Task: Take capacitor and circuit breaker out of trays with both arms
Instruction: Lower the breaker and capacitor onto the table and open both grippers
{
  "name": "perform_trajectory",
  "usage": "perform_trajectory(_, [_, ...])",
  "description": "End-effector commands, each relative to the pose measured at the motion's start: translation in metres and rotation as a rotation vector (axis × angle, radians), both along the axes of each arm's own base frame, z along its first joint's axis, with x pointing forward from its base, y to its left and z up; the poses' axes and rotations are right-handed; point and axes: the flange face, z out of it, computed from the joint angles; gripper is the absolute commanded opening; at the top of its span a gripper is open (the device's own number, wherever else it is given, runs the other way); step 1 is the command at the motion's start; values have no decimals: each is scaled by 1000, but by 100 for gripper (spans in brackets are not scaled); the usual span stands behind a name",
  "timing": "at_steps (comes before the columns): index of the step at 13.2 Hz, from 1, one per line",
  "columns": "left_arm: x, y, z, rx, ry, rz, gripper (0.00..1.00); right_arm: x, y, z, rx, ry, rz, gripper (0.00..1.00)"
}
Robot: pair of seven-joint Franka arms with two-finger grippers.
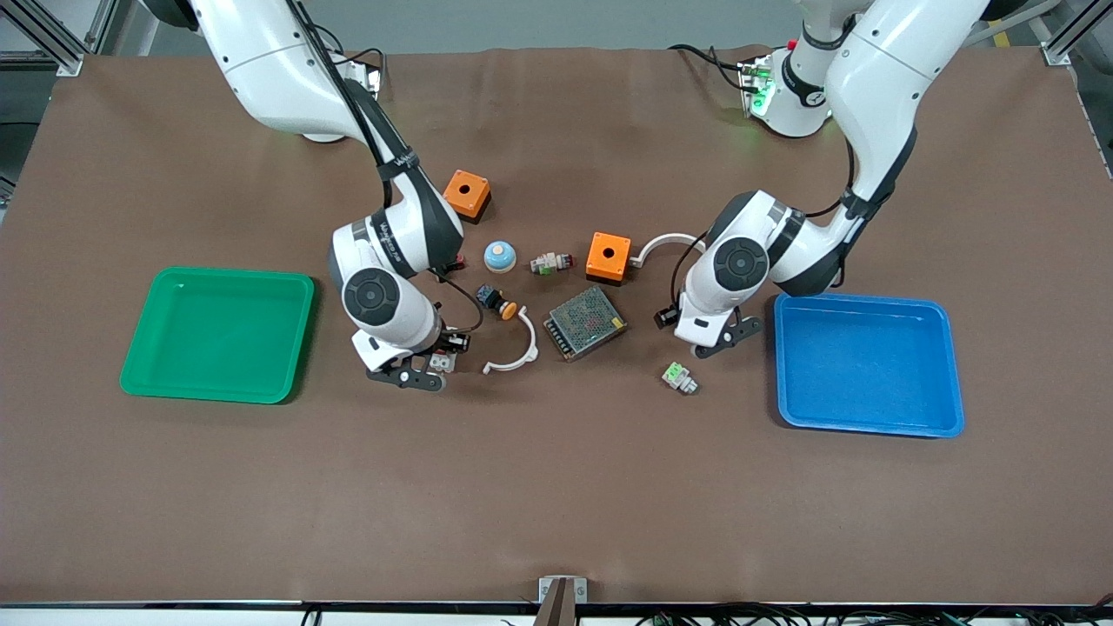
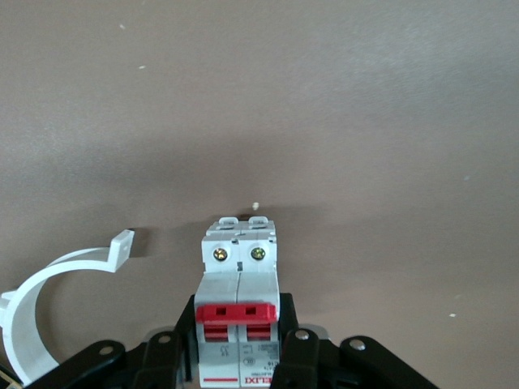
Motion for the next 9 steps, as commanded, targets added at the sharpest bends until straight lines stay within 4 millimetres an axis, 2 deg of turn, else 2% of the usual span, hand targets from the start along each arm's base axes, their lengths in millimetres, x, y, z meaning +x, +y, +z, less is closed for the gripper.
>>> perform_trajectory(1, [32,13,51,35,-37,23,100,1,22,-1,-4,-5,-46,18])
perform_trajectory(2, [44,15,66,25,-61,39,100,-1,25,-2,-2,-4,-44,18])
perform_trajectory(5, [71,37,100,46,-68,74,100,-4,28,-11,-4,8,-44,19])
perform_trajectory(7, [92,47,128,69,-145,74,100,-5,30,-14,-10,9,-36,26])
perform_trajectory(8, [106,64,141,84,-172,94,100,-5,29,-15,-13,9,-34,40])
perform_trajectory(9, [119,83,156,93,-199,115,100,-5,31,-12,-10,6,-33,76])
